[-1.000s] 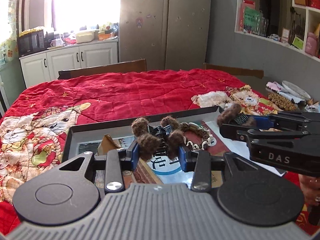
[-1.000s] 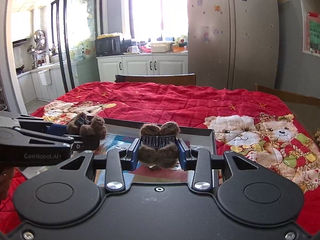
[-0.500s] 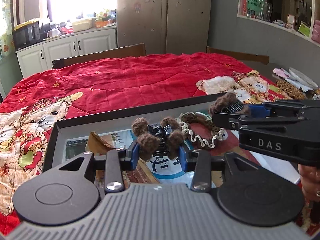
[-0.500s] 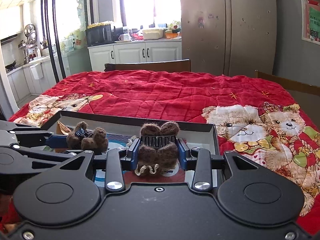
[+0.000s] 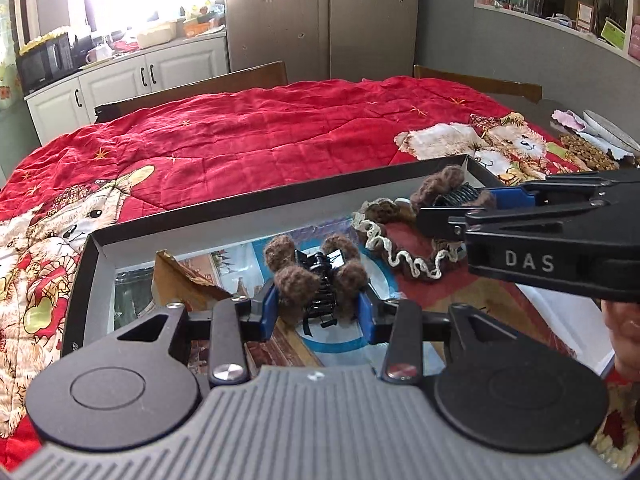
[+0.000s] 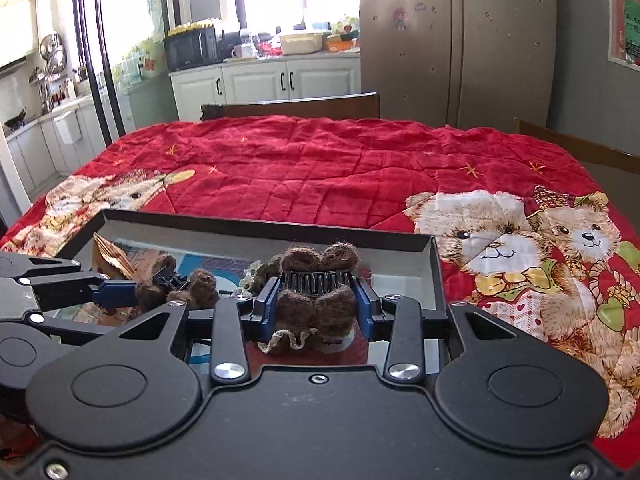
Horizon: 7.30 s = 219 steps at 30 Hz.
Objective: Organize objects
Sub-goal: 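Carry the brown fuzzy clip with the right gripper into the black box, then lower the brown fuzzy clip into the box and open the right gripper, then withdraw the right gripper from the box above the placed accessories, then close the left gripper on the blue braided scrunchie while the right gripper grasps the black lace scrunchie, then lift and carry both scrunchies toward the black box with both grippers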
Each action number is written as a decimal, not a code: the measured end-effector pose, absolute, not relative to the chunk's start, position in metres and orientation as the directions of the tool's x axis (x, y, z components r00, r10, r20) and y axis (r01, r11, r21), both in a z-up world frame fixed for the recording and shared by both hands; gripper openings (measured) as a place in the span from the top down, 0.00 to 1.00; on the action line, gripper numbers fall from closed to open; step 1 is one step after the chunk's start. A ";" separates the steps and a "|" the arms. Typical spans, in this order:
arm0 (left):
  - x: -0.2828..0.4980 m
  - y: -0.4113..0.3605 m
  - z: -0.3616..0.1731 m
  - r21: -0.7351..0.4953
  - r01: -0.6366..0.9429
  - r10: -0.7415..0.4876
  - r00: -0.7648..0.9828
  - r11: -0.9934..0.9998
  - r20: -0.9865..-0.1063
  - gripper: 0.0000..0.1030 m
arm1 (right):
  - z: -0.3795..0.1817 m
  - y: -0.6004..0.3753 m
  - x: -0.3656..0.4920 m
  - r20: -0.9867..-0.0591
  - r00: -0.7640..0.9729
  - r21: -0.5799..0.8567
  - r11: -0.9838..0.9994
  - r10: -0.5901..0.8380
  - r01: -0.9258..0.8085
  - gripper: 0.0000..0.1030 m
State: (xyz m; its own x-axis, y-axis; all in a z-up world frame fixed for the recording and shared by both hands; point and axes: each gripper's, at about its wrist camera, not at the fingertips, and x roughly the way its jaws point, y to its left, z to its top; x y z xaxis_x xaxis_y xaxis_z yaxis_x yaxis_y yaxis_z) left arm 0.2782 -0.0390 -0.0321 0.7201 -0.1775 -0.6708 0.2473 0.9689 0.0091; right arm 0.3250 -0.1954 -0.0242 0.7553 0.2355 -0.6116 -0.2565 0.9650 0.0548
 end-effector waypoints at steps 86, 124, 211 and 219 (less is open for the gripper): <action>0.233 -0.037 -0.006 0.086 0.258 -0.152 0.772 0.962 -0.617 0.19 | -0.010 -0.210 0.300 -0.600 0.757 0.096 0.963 0.259 -0.254 0.39; 0.151 -0.022 0.025 0.065 0.334 -0.243 0.792 0.940 -0.561 0.18 | 0.018 -0.220 0.204 -0.543 0.780 0.042 0.938 0.310 -0.344 0.38; 0.122 -0.026 -0.019 -0.012 0.351 -0.277 0.716 0.936 -0.641 0.85 | -0.024 -0.208 0.089 -0.541 0.755 -0.001 0.898 0.370 -0.440 0.89; 0.114 -0.025 -0.012 -0.025 0.361 -0.298 0.725 0.932 -0.622 0.85 | -0.018 -0.208 0.084 -0.524 0.765 -0.009 0.896 0.374 -0.445 0.90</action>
State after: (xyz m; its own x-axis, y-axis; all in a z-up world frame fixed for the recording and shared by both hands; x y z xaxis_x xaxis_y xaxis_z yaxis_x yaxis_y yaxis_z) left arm 0.1143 -0.0248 -0.0115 0.7247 -0.2975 -0.6216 0.3612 0.9321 -0.0250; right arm 0.0843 -0.2082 -0.0177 0.7648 0.3743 -0.5244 -0.4446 0.8957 -0.0092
